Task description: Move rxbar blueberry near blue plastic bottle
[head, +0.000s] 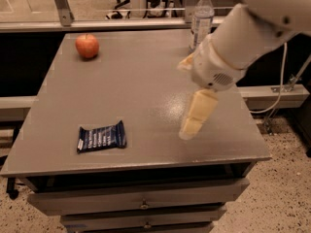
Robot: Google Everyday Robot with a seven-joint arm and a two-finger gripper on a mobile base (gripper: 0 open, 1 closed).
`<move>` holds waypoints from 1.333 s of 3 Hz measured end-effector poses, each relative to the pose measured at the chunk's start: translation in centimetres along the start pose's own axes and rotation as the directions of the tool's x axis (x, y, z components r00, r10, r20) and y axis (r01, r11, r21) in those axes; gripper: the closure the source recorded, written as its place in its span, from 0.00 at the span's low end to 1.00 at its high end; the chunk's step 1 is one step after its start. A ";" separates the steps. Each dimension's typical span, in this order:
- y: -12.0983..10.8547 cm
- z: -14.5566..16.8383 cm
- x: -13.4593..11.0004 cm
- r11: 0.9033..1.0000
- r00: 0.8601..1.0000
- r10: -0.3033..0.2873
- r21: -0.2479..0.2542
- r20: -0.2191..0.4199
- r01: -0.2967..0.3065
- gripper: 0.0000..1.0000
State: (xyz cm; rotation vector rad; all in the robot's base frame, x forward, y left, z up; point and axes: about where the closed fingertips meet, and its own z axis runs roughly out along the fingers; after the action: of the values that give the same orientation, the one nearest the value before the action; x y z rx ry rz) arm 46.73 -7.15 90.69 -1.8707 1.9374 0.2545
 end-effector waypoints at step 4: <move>3.1 9.0 -7.6 0.983 0.969 -0.075 -0.143 0.235 0.111 0.00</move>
Offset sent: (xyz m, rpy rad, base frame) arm -0.0035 0.0599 -0.0259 0.1035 0.0445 0.0692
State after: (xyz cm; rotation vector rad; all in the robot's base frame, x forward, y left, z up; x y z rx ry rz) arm 45.22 3.77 85.43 -1.9284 1.7124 0.5809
